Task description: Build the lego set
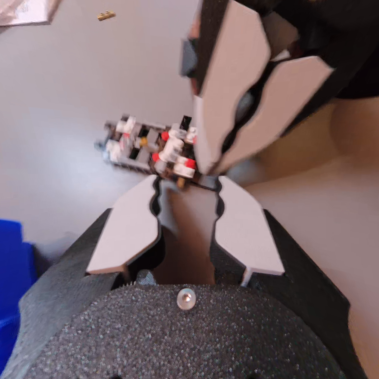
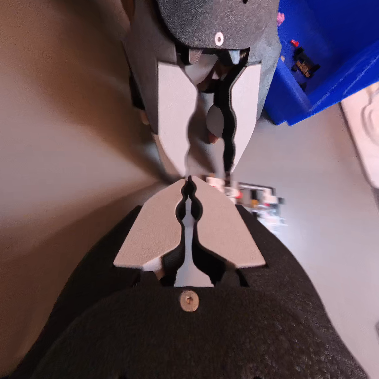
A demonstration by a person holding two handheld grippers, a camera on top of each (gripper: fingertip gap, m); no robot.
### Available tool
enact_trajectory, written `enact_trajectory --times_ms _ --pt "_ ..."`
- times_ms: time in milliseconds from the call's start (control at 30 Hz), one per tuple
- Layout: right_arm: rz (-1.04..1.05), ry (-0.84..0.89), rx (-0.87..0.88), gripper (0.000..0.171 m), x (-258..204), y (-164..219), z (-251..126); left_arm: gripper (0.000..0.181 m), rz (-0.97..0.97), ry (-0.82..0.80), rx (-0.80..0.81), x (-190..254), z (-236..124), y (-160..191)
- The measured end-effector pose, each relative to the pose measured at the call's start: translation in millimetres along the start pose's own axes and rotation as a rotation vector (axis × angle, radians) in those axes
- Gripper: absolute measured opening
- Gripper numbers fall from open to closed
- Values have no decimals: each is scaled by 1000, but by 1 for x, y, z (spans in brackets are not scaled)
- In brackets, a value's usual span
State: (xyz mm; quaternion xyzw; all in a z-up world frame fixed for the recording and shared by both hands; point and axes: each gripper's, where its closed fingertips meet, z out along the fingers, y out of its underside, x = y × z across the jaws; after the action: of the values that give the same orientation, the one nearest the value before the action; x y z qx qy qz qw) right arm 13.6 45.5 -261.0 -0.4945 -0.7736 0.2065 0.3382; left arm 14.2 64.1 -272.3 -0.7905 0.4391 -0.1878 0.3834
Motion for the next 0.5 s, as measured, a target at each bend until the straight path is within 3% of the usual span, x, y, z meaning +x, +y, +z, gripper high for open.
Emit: enact_trajectory --times_ms 67,133,300,500 --pt "-7 -37 15 0 -17 0 3 29 37 -107 -25 -17 -2 5" --pt "-5 39 61 0 -6 -2 -5 47 21 -42 -32 -6 -2 6" --pt "131 158 114 0 33 1 -34 43 -17 -90 -12 -20 -6 7" --pt "225 255 6 37 83 20 -26 50 -110 -158 31 -44 -7 -1"
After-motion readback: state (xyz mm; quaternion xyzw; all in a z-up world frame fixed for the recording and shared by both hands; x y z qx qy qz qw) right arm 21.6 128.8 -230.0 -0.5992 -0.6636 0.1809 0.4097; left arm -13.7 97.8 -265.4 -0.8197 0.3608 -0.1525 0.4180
